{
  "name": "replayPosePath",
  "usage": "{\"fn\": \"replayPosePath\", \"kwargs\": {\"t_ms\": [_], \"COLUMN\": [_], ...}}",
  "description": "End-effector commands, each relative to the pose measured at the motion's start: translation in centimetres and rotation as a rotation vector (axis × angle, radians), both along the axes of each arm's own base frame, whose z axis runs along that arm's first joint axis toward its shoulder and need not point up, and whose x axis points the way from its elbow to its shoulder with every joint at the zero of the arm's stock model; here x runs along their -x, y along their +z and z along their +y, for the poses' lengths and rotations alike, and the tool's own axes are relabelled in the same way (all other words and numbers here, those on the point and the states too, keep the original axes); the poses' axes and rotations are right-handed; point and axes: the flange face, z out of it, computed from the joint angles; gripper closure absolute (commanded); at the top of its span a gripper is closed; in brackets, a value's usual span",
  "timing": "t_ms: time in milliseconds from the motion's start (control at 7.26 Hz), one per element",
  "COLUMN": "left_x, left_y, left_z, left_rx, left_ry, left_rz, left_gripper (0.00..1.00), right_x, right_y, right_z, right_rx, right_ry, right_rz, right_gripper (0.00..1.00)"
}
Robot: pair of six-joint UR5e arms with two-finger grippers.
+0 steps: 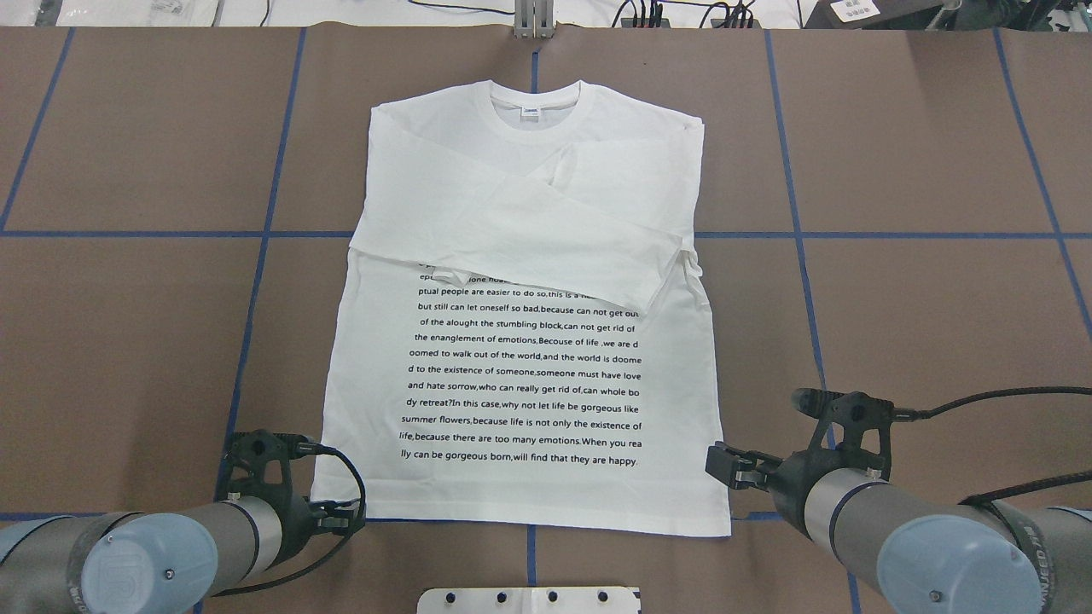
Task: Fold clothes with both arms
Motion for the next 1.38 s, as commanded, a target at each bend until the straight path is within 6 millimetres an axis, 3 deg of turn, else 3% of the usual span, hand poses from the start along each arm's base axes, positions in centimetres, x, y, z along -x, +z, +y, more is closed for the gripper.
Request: {"fn": "replayPosePath", "kwargs": {"t_ms": [0, 138, 688, 826, 1101, 1239], "left_x": [0.0, 0.0, 0.6, 0.7, 1.1, 1.1], "left_y": [-0.1, -0.1, -1.4, -1.5, -2.7, -3.6], "left_z": [0.0, 0.0, 0.0, -0.1, -0.1, -0.1], "left_rx": [-0.001, -0.001, -0.006, -0.007, -0.007, -0.009], "left_ry": [0.001, 0.001, 0.004, 0.001, 0.003, 0.003], "left_rz": [0.002, 0.002, 0.029, 0.03, 0.055, 0.073], "left_gripper": [0.77, 0.99, 1.0, 1.0, 1.0, 1.0], "right_x": [0.1, 0.1, 0.6, 1.6, 5.5, 6.7], "right_y": [0.1, 0.1, -0.3, 0.0, -0.5, 0.0], "right_z": [0.0, 0.0, 0.3, 0.3, 1.1, 3.0], "right_rx": [0.0, 0.0, -0.005, -0.008, 0.005, 0.008], "right_ry": [0.0, 0.0, -0.004, -0.001, 0.01, 0.064], "right_rz": [0.001, 0.001, -0.006, 0.0, -0.023, -0.039], "right_gripper": [0.0, 0.0, 0.0, 0.0, 0.0, 0.0]}}
